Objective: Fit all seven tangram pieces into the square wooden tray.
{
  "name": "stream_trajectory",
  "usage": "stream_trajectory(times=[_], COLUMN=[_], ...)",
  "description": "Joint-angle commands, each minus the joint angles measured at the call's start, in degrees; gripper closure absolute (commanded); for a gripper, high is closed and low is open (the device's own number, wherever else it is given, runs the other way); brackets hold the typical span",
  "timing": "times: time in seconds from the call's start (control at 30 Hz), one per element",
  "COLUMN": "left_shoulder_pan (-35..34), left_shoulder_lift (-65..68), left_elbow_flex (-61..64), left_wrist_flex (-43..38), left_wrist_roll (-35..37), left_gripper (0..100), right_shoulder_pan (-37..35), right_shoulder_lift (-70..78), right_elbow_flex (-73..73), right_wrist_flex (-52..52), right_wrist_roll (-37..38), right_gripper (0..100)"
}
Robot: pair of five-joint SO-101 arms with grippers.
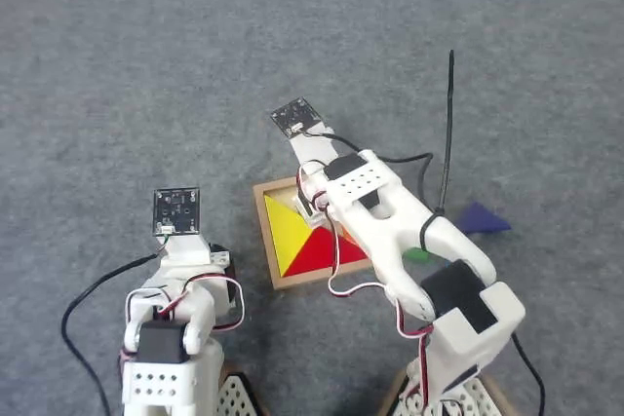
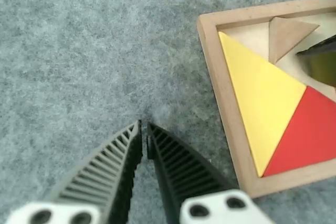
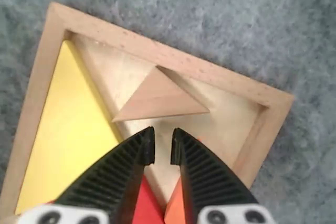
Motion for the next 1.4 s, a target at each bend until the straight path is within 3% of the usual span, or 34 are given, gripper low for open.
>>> stream_trajectory(times=[0.0,0.57,0.77,1.37], left_shoulder_pan=[-0.35,-0.35,-0.35,-0.35], left_shoulder_lift=[-1.14,-1.14,-1.14,-1.14], left_elbow_flex=[-0.75,-0.75,-0.75,-0.75], left_wrist_flex=[0.09,0.09,0.09,0.09], left_wrist_roll=[-0.53,-0.53,-0.53,-0.53], left_gripper=[99,99,99,99], right_shoulder_pan=[-0.04,-5.93,-5.14,-4.97], right_shoulder_lift=[-3.56,0.13,6.11,4.88], right_elbow_flex=[-5.45,-8.53,-12.31,-9.41], right_wrist_flex=[-1.10,-2.86,-0.04,4.00], right_wrist_roll=[-0.70,-0.26,1.41,4.92], right_gripper=[93.1,89.4,89.6,89.8])
